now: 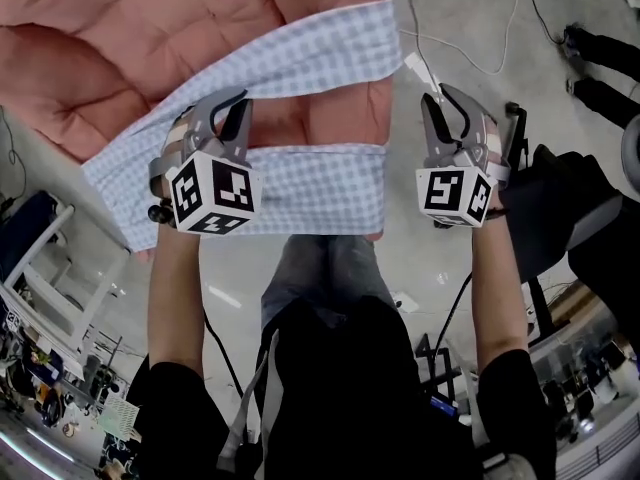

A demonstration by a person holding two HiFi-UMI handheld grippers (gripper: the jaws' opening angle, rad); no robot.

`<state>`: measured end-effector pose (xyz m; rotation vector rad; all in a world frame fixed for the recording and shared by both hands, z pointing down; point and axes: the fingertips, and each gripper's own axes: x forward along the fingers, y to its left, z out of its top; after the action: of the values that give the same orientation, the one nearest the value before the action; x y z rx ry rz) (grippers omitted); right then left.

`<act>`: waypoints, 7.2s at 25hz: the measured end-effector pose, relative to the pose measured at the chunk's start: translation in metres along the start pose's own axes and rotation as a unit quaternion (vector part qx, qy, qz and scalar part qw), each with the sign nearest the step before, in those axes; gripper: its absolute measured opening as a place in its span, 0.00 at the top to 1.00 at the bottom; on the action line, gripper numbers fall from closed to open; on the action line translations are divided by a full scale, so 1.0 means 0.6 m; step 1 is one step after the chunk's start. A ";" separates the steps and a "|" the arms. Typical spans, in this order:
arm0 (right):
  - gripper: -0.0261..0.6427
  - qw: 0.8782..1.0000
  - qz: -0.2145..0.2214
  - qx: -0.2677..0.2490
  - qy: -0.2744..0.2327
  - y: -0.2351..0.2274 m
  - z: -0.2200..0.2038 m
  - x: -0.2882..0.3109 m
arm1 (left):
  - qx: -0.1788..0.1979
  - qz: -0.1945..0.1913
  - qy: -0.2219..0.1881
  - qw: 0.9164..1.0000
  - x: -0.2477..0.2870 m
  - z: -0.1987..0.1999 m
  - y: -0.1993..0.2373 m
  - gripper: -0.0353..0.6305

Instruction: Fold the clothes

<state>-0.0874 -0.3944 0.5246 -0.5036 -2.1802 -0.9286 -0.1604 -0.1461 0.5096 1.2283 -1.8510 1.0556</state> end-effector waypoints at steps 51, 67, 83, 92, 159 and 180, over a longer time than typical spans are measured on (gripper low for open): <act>0.95 0.994 -0.079 0.002 -0.078 -0.109 0.154 -0.083 | -0.090 -0.030 -0.090 0.991 -0.209 0.086 0.020 0.93; 0.95 0.998 -0.050 -0.027 -0.010 0.066 0.017 -0.204 | -0.091 -0.069 -0.112 0.987 -0.219 0.006 -0.198 0.93; 0.95 0.999 -0.028 -0.019 0.027 0.217 -0.089 -0.289 | -0.076 -0.081 -0.087 0.990 -0.259 -0.044 -0.360 0.93; 0.95 0.998 -0.003 -0.024 0.049 0.289 -0.126 -0.252 | -0.092 -0.071 -0.060 0.991 -0.221 -0.088 -0.408 0.93; 0.81 0.941 0.304 -0.069 -0.133 0.438 0.803 -0.135 | -0.363 0.050 -0.052 0.929 -0.615 -0.522 0.057 0.76; 0.83 0.974 0.191 0.115 0.037 0.562 0.818 -0.003 | -0.105 -0.183 -0.058 0.976 -0.293 -0.710 0.220 0.77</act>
<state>-0.1129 0.1942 0.4384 -0.7280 -1.9949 -0.4725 -0.1858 0.3327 0.5162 1.4552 -1.6817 0.5839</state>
